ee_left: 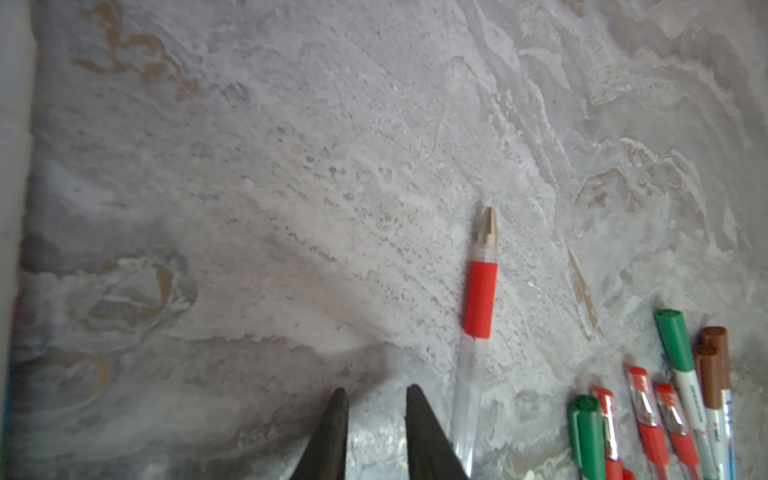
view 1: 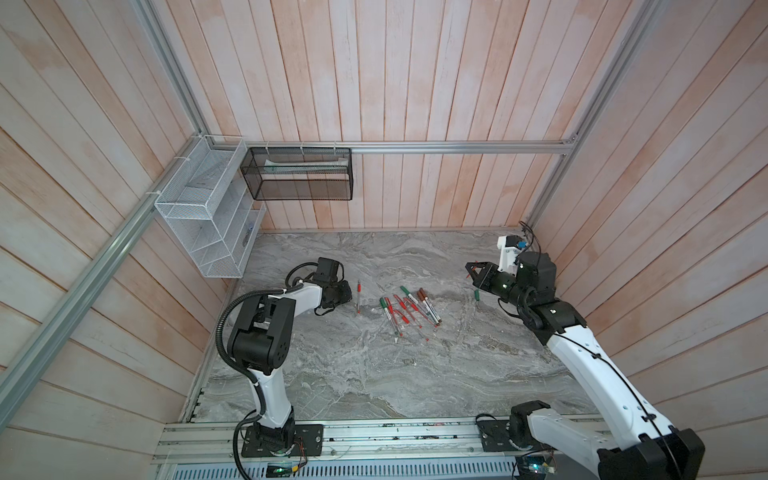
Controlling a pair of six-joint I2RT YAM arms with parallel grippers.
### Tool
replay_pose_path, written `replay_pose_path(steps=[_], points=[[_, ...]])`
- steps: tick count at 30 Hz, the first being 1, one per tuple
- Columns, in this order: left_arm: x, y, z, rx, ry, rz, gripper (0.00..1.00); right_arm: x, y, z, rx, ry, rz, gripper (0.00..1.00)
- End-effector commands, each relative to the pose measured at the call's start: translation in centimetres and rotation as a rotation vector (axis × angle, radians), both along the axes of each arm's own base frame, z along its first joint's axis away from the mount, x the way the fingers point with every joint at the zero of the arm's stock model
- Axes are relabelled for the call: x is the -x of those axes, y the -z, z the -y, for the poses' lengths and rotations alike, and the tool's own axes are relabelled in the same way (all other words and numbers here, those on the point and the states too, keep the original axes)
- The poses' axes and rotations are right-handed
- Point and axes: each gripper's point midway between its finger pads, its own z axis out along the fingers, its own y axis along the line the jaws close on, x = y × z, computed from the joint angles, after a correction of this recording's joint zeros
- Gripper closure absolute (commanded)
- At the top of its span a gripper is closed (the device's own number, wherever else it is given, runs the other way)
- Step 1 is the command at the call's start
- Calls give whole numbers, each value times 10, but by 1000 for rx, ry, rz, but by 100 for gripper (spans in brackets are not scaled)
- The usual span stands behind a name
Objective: Open the pen caps
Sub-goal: 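Lower the red cap to the table beside the green cap with the right gripper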
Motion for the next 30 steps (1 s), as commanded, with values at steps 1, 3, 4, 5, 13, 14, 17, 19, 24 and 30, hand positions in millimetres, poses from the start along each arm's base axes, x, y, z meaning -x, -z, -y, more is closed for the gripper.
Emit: replay_pose_path(steps=[1, 3, 4, 5, 13, 14, 17, 19, 24, 30], points=[[21, 0, -5, 6, 2, -58, 72, -9, 35, 5, 155, -24, -123, 100], [18, -19, -2, 15, 30, -2, 70, -20, 49, 7, 223, -29, -177, 100], [17, -29, -1, 14, 44, 30, 68, -27, 58, 9, 259, -29, -207, 100], [16, -38, -2, 13, 53, 58, 67, -33, 65, 10, 287, -30, -225, 100], [29, -117, -3, -16, 188, 356, 42, -83, 134, 16, 405, -84, -411, 100], [33, -125, -3, -20, 209, 396, 38, -87, 144, 18, 414, -86, -434, 100], [46, -145, -2, -2, 275, 486, 23, -96, 172, 21, 433, -97, -501, 100], [51, -151, -8, -13, 276, 515, 16, -101, 186, 22, 449, -106, -533, 100], [60, -166, -19, 20, 306, 575, 9, -111, 216, 23, 473, -110, -582, 100], [62, -184, -53, 57, 246, 629, 0, -118, 236, 27, 509, -104, -615, 100]])
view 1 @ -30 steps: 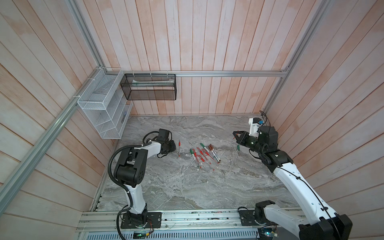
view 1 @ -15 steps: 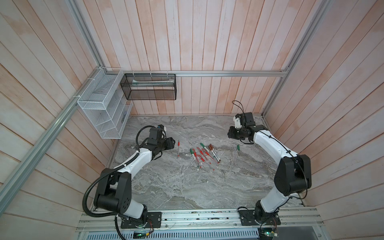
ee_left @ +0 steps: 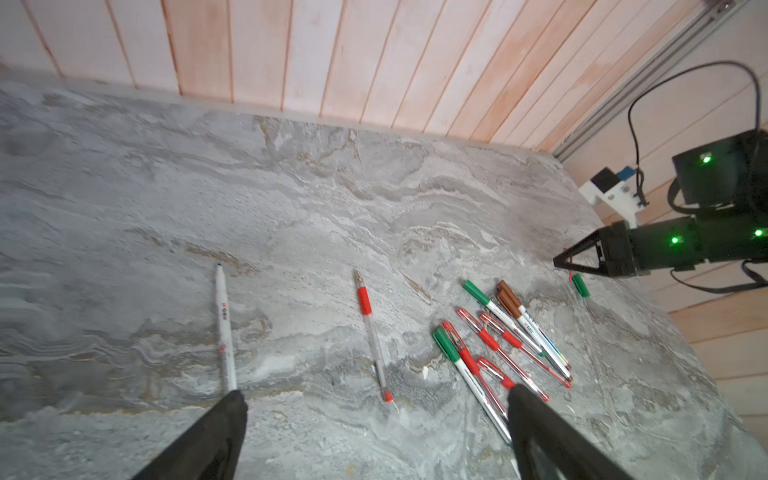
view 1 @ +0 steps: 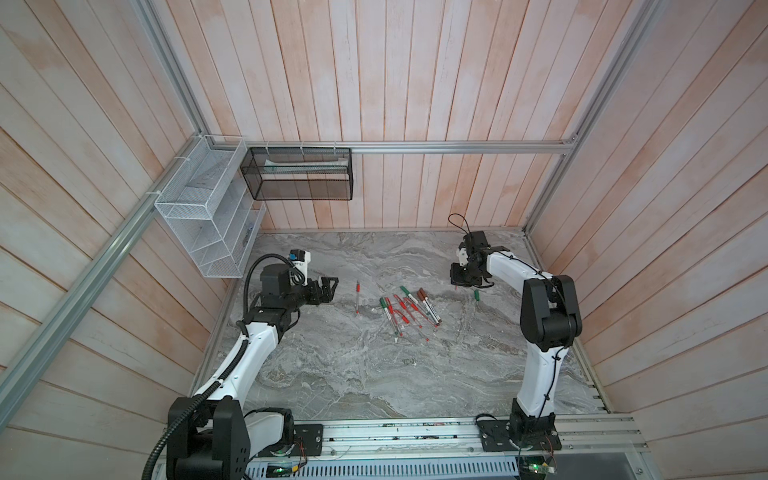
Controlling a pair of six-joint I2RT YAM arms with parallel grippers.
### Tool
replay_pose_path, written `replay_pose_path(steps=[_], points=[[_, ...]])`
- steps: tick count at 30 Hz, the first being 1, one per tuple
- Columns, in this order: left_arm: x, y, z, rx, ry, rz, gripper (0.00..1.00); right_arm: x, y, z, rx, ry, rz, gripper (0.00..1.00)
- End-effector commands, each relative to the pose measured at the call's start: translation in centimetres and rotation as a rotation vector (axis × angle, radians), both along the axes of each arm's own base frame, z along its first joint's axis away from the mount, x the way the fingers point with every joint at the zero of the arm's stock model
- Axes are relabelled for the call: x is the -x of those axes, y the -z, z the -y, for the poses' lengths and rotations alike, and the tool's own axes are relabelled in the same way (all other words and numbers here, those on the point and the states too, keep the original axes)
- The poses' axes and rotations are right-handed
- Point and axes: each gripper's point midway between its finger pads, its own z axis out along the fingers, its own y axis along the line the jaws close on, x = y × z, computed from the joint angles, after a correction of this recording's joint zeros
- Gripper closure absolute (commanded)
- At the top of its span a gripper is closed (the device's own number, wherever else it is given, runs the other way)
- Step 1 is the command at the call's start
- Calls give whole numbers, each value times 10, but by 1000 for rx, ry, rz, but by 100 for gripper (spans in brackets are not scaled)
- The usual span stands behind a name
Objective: Open the pen caps
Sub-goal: 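Lower the red cap to the table beside the green cap with the right gripper, then open the right gripper and withdraw it while the left gripper returns over the pile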
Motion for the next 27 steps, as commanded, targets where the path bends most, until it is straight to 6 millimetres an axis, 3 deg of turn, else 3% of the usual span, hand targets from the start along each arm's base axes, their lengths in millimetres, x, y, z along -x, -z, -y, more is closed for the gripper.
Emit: replay_pose_path(steps=[1, 8, 14, 19, 27], points=[[5, -9, -2, 15, 40, 44, 0, -3, 6, 8, 49, -4, -21, 100], [4, -12, -4, 25, 47, 48, 0, -1, 27, 12, 85, -13, -63, 100], [4, -11, -4, 42, 46, 45, 0, 3, 35, 14, 103, -15, -76, 89], [4, -9, -3, 60, 45, 41, 0, 0, 31, 14, 105, -15, -58, 78], [3, -6, 2, 35, 34, 26, 5, -4, 14, 14, 105, -11, -28, 71]])
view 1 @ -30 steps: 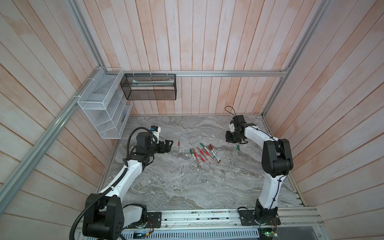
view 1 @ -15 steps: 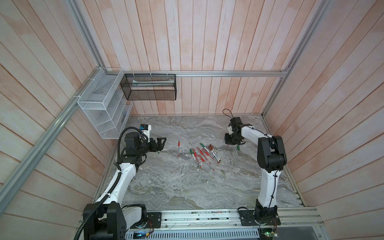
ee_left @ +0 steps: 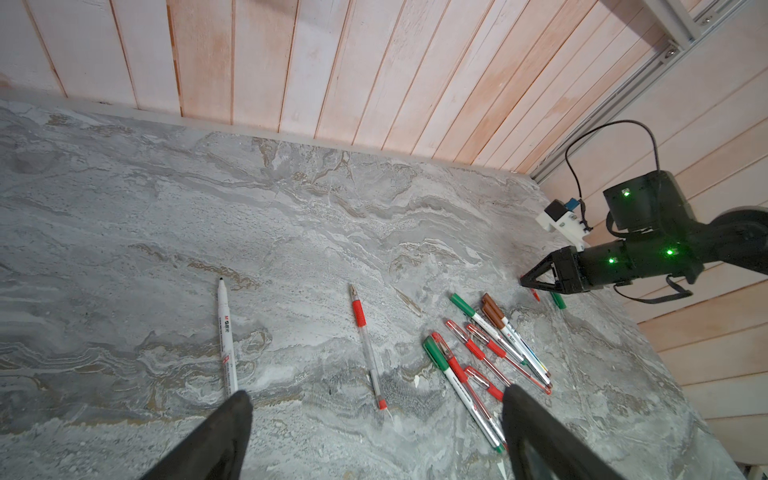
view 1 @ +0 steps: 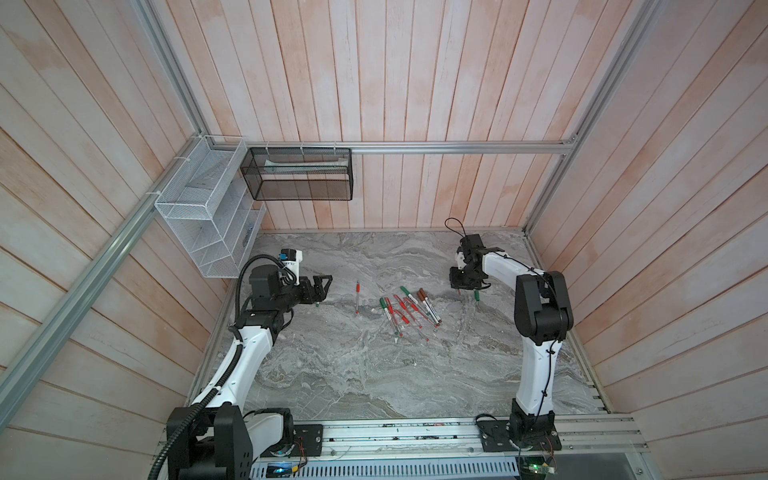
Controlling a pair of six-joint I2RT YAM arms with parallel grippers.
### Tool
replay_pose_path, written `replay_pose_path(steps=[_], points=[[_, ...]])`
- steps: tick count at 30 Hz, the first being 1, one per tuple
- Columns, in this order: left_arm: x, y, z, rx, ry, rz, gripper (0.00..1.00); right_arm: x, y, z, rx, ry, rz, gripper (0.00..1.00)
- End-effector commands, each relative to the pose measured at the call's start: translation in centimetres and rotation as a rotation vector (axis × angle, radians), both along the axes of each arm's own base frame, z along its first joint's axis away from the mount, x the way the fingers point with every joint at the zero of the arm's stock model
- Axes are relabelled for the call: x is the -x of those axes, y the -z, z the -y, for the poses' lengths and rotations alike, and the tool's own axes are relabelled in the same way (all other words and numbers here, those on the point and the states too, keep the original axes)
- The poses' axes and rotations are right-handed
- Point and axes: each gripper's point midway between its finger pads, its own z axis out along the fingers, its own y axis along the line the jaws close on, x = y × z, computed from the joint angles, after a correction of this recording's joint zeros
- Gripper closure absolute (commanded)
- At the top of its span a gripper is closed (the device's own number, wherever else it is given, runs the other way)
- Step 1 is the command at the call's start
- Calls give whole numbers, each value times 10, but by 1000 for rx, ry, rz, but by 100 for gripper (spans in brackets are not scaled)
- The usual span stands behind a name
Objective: Open the pen caps
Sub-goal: 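Open the right gripper and withdraw it while the left gripper returns over the pile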
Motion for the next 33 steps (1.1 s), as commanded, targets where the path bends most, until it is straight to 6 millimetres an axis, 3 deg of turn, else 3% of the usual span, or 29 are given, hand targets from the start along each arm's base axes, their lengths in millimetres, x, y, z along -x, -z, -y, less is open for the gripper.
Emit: replay_pose_path(steps=[1, 5, 11, 17, 22, 28, 33], points=[[1, 5, 9, -10, 25, -5, 5, -1, -14, 4, 24, 5, 9, 71], [0, 13, 17, -16, 26, -50, 6, 1, -39, 2, 3, -1, 46, 70], [3, 30, 50, -61, 98, -124, 13, 17, -91, 10, -13, 19, 138, 69], [15, 58, 100, -160, 215, -195, 13, 54, -140, 31, -53, 72, 296, 69], [27, 79, 135, -256, 313, -221, 13, 93, -190, 64, -25, 154, 534, 65], [26, 105, 158, -325, 347, -301, 13, 147, -218, 96, 63, 180, 745, 43], [22, 127, 168, -371, 335, -353, 13, 181, -213, 102, 102, 158, 869, 22]])
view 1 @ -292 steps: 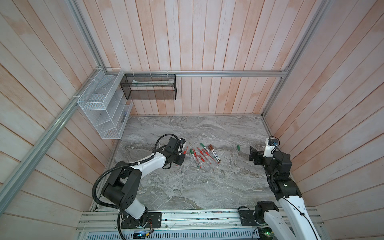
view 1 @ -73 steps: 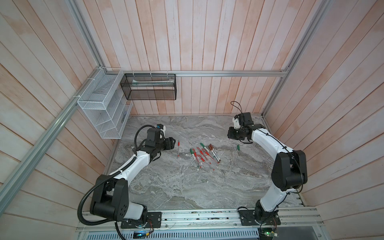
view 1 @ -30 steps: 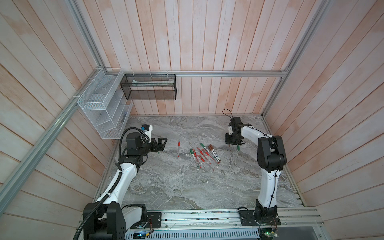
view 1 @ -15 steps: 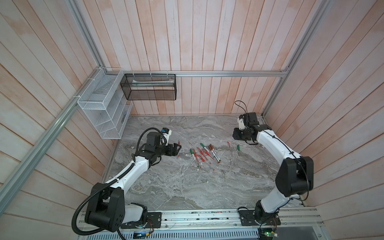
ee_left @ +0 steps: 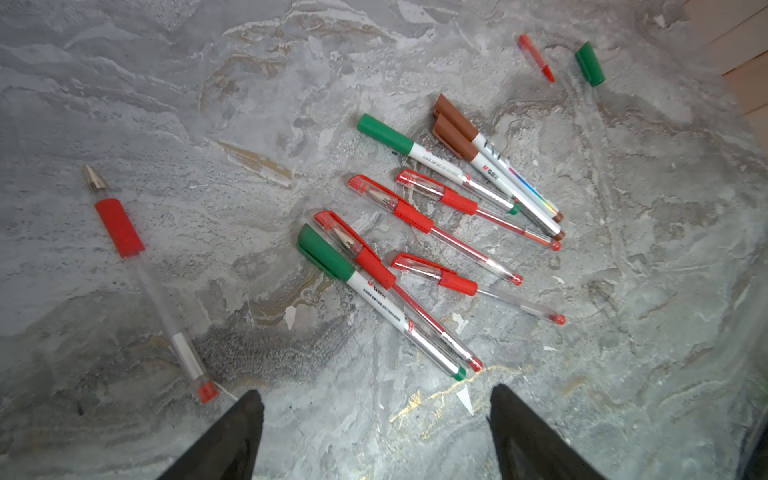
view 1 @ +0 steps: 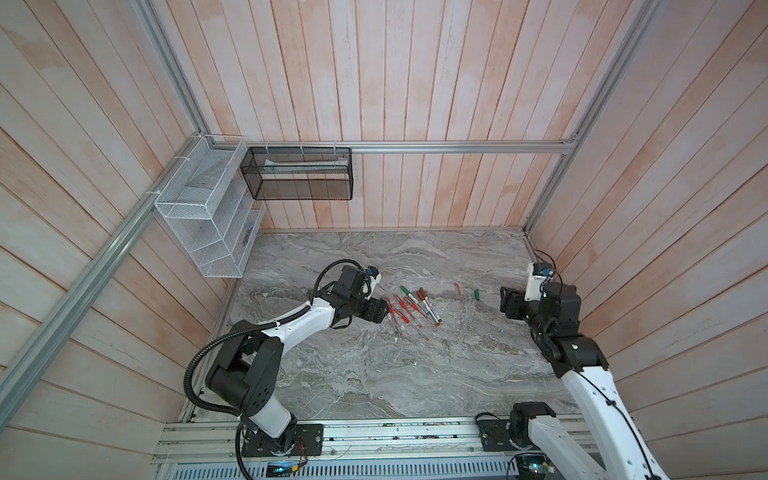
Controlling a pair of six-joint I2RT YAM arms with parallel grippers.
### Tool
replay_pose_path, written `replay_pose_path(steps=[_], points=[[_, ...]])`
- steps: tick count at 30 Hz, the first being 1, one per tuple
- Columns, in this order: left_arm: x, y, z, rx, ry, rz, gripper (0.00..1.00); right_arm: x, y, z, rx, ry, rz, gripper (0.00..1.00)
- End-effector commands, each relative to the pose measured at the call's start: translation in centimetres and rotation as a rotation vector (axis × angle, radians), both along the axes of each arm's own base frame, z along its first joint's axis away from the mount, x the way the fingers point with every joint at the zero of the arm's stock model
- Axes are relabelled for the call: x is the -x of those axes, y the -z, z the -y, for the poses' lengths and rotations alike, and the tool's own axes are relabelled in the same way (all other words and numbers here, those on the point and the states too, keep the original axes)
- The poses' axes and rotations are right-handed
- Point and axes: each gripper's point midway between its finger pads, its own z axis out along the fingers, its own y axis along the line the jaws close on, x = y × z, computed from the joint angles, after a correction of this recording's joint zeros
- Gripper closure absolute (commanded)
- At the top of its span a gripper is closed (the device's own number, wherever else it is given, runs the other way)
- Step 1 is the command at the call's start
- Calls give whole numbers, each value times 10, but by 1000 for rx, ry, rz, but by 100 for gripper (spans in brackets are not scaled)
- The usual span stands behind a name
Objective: Open the pen caps
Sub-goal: 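Open the right gripper and withdraw it while the left gripper returns over the pile, then lower the left gripper onto a green-capped white marker in the pile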
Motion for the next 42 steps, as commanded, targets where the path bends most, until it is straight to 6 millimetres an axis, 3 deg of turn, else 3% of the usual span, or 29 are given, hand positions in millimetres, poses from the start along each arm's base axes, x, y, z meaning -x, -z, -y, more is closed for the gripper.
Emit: replay_pose_path(steps=[1, 4, 13, 26, 33, 42], points=[[-6, 9, 2, -70, -18, -3, 13, 11, -8, 7, 51, 12, 105, 16], [-7, 22, 6, -74, -37, -43, 13, 19, -20, 2, 58, -27, 182, 10], [-22, 43, 11, -170, -84, -49, 13, 46, -25, 0, 90, -39, 325, 2], [-12, 67, 18, -222, -65, -85, 13, 46, -21, -11, 89, -106, 327, 2], [5, 69, 6, -225, -45, -86, 28, 47, -22, -12, 90, -112, 332, 2], [3, 68, -17, -217, -85, -96, 46, 48, -23, -12, 91, -113, 335, 2]])
